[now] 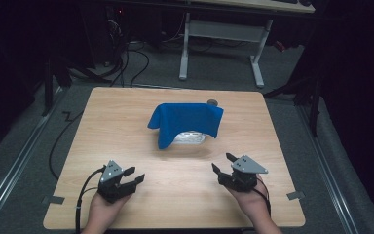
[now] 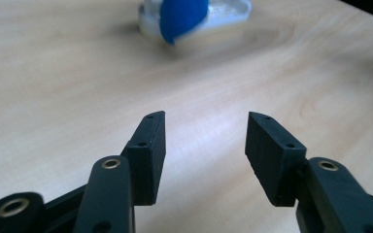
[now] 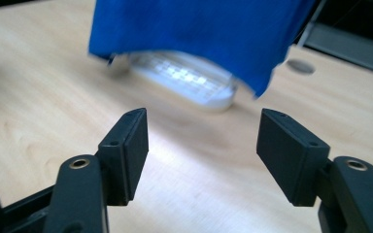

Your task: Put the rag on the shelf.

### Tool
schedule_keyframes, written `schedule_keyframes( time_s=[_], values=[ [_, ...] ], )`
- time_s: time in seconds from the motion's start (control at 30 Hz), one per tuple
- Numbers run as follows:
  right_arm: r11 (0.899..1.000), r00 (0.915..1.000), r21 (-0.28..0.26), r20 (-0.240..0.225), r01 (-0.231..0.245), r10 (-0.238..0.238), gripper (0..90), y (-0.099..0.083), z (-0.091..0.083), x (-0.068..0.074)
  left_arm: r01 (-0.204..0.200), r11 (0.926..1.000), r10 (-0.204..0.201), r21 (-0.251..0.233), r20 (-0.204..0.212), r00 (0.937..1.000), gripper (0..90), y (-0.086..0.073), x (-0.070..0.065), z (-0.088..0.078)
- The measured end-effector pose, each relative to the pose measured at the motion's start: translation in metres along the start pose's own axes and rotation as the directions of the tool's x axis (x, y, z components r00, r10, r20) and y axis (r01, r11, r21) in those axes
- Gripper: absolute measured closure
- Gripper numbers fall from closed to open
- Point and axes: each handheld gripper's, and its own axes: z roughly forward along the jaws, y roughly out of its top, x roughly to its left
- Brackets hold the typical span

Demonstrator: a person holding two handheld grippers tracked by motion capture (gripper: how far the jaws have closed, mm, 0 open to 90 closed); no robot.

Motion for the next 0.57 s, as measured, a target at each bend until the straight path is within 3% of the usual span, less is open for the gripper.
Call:
schedule_keyframes(
  time_s=[0.1, 0.17, 0.2, 0.23, 0.27, 0.4, 0.43, 0.57],
  values=[
    [0.999, 0.9999, 0.033, 0.002, -0.011, 0.011, 33.9, -0.018, 0.001, 0.014, -0.042, 0.9967, 0.042, 0.069, 0.003, 0.9991, 47.4, -0.011, -0.013, -0.003],
    [0.999, 0.9998, 0.039, 0.015, -0.01, 0.01, 36.8, -0.034, -0.002, 0.021, -0.109, 0.9903, 0.112, 0.087, -0.035, 0.9931, 46.7, -0.017, -0.022, -0.01],
    [0.998, 0.9999, 0.065, 0.01, 0.002, -0.003, 36.8, -0.04, -0.004, 0.023, -0.124, 0.9867, 0.129, 0.105, -0.049, 0.9904, 46.7, -0.02, -0.024, -0.012],
    [0.996, 0.9997, 0.091, 0.01, 0.02, -0.021, 35.2, -0.042, -0.006, 0.023, -0.115, 0.9876, 0.12, 0.107, -0.043, 0.9918, 46.7, -0.021, -0.023, -0.013],
    [0.996, 0.9993, 0.083, 0.017, 0.031, -0.032, 36.1, -0.043, -0.007, 0.021, -0.091, 0.9901, 0.095, 0.107, -0.033, 0.9949, 46.7, -0.021, -0.019, -0.012],
    [0.992, 0.9997, 0.121, 0.005, -0.024, 0.023, 35.7, -0.048, 0.001, 0.012, 0.007, 0.9951, -0.005, 0.099, -0.023, 0.9997, 46.7, -0.022, -0.005, -0.009],
    [0.992, 0.9991, 0.121, -0.004, -0.041, 0.042, 35.5, -0.048, 0.004, 0.01, 0.016, 0.995, -0.014, 0.099, -0.022, 0.9997, 46.7, -0.022, -0.003, -0.009],
    [0.992, 0.9993, 0.121, -0.008, -0.035, 0.036, 35.4, -0.049, 0.005, 0.01, 0.049, 0.9951, -0.046, 0.086, -0.03, 0.9985, 46.5, -0.023, 0.002, -0.01]
  ],
)
